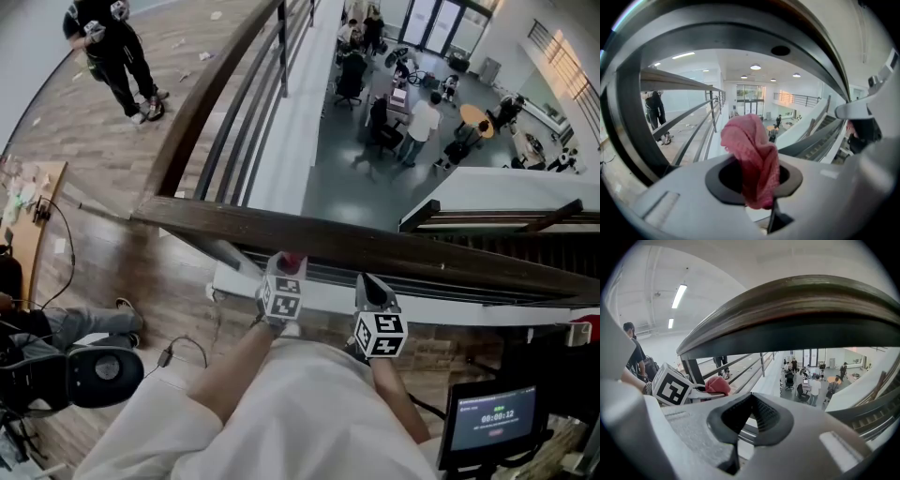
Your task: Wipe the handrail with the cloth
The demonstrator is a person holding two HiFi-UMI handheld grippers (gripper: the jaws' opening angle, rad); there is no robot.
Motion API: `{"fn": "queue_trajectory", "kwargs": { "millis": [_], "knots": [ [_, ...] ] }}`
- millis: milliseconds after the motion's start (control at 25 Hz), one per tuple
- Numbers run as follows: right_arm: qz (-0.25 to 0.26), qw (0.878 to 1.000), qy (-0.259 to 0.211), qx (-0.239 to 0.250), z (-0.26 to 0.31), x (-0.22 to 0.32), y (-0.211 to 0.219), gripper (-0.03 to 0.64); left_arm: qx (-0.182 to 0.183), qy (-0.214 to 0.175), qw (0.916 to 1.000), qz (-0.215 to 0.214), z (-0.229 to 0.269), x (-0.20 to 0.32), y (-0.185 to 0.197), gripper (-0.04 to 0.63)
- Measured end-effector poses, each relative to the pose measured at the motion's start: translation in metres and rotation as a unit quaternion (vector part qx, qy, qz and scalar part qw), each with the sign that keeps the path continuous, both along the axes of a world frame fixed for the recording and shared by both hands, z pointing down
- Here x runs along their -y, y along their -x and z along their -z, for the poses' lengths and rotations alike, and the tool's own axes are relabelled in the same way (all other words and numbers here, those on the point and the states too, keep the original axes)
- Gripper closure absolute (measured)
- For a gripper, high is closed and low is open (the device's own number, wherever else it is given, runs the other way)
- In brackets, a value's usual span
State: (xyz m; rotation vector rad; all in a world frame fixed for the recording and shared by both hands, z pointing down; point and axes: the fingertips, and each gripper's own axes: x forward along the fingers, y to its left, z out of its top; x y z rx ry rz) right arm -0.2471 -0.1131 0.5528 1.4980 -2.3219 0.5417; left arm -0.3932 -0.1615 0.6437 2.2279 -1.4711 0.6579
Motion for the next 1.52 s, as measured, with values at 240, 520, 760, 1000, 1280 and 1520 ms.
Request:
{"fn": "queue_trajectory", "kwargs": {
  "millis": [240, 520, 760, 1000, 1280, 1520],
  "knots": [
    [0.011, 1.000, 0.003, 0.002, 0.001, 0.001, 0.013, 0.614, -0.002, 0.003, 0.9995, 0.031, 0.005, 0.002, 0.028, 0.494],
    [0.021, 1.000, 0.008, 0.003, 0.001, -0.001, 0.023, 0.614, -0.013, 0.011, 0.9950, 0.098, 0.016, 0.005, 0.071, 0.494],
    [0.025, 0.999, 0.020, 0.012, -0.002, -0.005, 0.031, 0.614, 0.014, 0.002, 0.9938, 0.110, 0.015, 0.006, 0.097, 0.494],
    [0.030, 0.999, 0.020, 0.012, 0.000, -0.003, 0.035, 0.614, -0.013, -0.007, 0.9929, 0.118, 0.022, 0.003, 0.102, 0.483],
    [0.034, 0.999, 0.023, 0.011, -0.003, -0.004, 0.035, 0.614, -0.070, -0.025, 0.9887, 0.130, 0.025, -0.004, 0.108, 0.380],
    [0.041, 0.999, 0.024, 0.012, -0.005, -0.005, 0.039, 0.614, -0.060, -0.045, 0.9895, 0.124, 0.035, -0.005, 0.110, 0.463]
  ]
}}
